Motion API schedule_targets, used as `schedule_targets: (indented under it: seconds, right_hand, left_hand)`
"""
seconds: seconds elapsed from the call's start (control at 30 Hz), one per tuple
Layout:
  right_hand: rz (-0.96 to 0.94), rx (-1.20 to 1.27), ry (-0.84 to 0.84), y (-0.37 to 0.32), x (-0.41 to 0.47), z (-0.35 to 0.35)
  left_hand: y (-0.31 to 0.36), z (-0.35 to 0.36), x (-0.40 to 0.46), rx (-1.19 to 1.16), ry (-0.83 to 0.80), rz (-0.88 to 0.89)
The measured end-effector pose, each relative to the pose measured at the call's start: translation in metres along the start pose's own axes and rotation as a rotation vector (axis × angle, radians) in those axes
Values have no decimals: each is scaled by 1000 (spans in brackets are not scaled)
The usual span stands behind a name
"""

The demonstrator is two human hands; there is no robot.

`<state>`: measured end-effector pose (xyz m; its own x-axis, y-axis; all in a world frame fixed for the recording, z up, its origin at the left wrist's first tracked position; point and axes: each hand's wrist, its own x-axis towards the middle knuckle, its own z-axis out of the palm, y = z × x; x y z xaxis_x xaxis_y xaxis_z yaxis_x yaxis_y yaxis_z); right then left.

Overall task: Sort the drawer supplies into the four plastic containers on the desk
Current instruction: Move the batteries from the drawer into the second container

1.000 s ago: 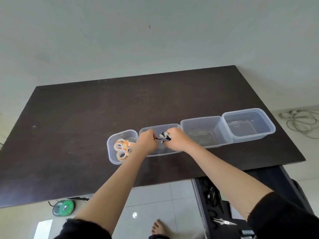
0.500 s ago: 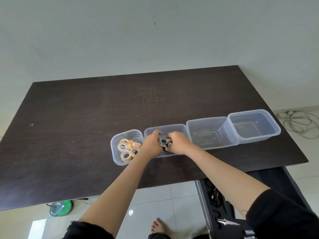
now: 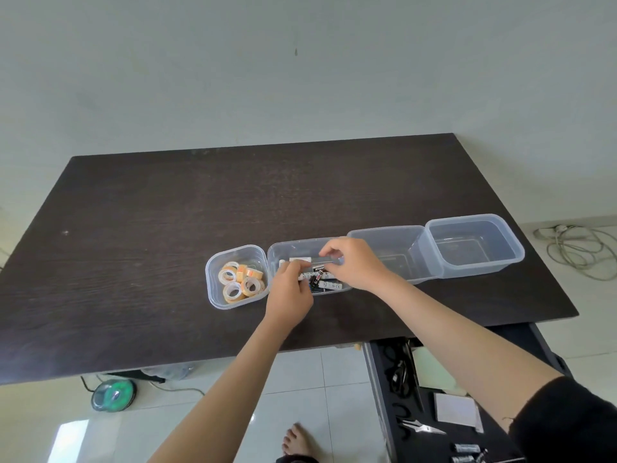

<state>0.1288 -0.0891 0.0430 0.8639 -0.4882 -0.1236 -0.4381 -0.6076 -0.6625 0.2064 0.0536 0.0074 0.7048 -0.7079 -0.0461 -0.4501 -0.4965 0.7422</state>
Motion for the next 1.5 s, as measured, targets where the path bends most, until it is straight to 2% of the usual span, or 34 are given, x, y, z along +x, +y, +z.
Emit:
schedule_targets:
  seconds: [0.17,0.27,0.4,0.53,0.73,0.87,1.03,1.23,1.37,1.5]
  right_hand:
    - [-56,58,42,20,-42,-21]
    - [-77,78,-5,46,-77,-33]
    - [-20,49,-124,95,-131,-42]
    - [77,-23,-235,156,-179,-37]
    - [202,-86,-415,240,-233,-22]
    - [232,-106,-458,279,-252,-12]
    - [274,-121,-440,303,-260,-1]
    - [291,-164,-474,320,-267,12]
    - [301,-166,-499,329,-273,15]
    - [326,-158,-513,335,-278,17]
  left_hand:
    - [22,35,-36,-96,115,87]
    - [40,68,-63,-127,112,112]
    - [57,123,-105,-123,-22,63]
    - [62,175,-144,-116,-167,-76]
    - [54,239,-186,32,-377,-357]
    - [51,263,-199,220,-464,-419]
    - [50,279,-193,293,-363,-471]
    - [49,294,-185,314,-337,-542]
    - [52,300,-184,298,-233,-480]
    - [50,299,-179,259,-238,-452]
